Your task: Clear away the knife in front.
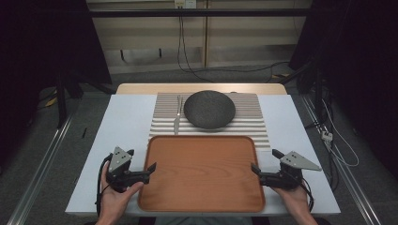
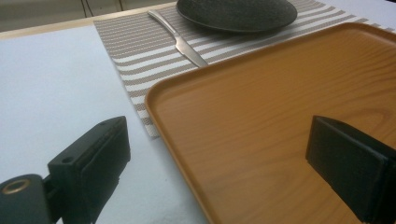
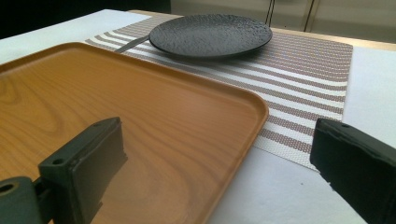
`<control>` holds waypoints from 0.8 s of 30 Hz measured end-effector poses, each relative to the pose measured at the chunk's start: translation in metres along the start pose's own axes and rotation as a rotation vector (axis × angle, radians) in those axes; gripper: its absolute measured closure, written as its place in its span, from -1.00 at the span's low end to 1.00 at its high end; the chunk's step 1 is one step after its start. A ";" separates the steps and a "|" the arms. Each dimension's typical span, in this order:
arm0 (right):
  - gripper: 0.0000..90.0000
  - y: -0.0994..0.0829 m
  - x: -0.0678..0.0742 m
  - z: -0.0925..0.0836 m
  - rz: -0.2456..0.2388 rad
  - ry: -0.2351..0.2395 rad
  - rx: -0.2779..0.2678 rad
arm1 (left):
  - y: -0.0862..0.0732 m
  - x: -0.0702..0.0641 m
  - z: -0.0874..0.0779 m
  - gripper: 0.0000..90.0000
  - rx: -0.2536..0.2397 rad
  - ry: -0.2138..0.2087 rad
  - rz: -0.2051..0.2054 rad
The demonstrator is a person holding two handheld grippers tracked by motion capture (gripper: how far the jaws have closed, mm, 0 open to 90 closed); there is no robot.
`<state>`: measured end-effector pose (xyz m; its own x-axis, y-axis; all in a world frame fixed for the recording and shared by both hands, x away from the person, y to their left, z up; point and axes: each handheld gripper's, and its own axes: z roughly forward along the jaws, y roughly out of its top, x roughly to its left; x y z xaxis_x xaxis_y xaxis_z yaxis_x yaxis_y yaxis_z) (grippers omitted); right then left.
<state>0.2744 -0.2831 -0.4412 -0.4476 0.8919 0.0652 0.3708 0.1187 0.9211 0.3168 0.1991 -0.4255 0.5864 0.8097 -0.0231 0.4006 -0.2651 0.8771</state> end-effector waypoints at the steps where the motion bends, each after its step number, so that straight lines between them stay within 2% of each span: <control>1: -0.93 0.000 0.000 0.000 -0.001 0.000 0.000 | 0.000 0.000 0.000 -0.86 0.006 0.004 0.000; 4: -0.93 0.000 -0.001 0.000 -0.002 0.002 0.003 | 0.001 0.000 0.002 -0.85 0.008 0.013 -0.007; 5: -0.93 0.000 -0.001 0.001 0.001 0.001 0.003 | 0.003 -0.001 0.004 -0.86 0.017 0.037 -0.001; 7: -0.93 0.000 -0.002 0.001 0.010 -0.003 -0.001 | 0.004 -0.001 0.005 -0.87 0.012 0.036 -0.007; 8: -0.92 0.000 -0.003 0.002 0.013 -0.003 0.000 | 0.006 -0.001 0.005 -0.87 0.011 0.027 -0.018; 13: -0.92 0.001 -0.003 0.003 0.013 0.005 0.006 | 0.015 -0.002 0.010 -0.88 0.021 0.013 -0.013; 15: -0.92 0.001 -0.003 0.003 0.017 0.010 0.004 | 0.021 -0.003 0.014 -0.87 0.029 -0.025 -0.021; 18: -0.92 0.000 -0.003 0.003 0.016 0.014 0.005 | 0.025 -0.002 0.016 -0.86 0.040 -0.024 -0.007; 19: -0.91 0.001 -0.004 0.003 0.013 0.018 0.008 | 0.029 0.000 0.019 -0.86 0.033 -0.034 -0.024; 24: -0.91 0.000 -0.004 0.004 0.022 0.015 0.009 | 0.038 0.003 0.027 -0.86 0.033 -0.042 -0.028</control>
<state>0.2793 -0.2845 -0.4426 -0.4516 0.8875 0.0914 0.3884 0.1033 0.9157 0.3524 0.1771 -0.4053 0.6036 0.7944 -0.0684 0.4397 -0.2601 0.8597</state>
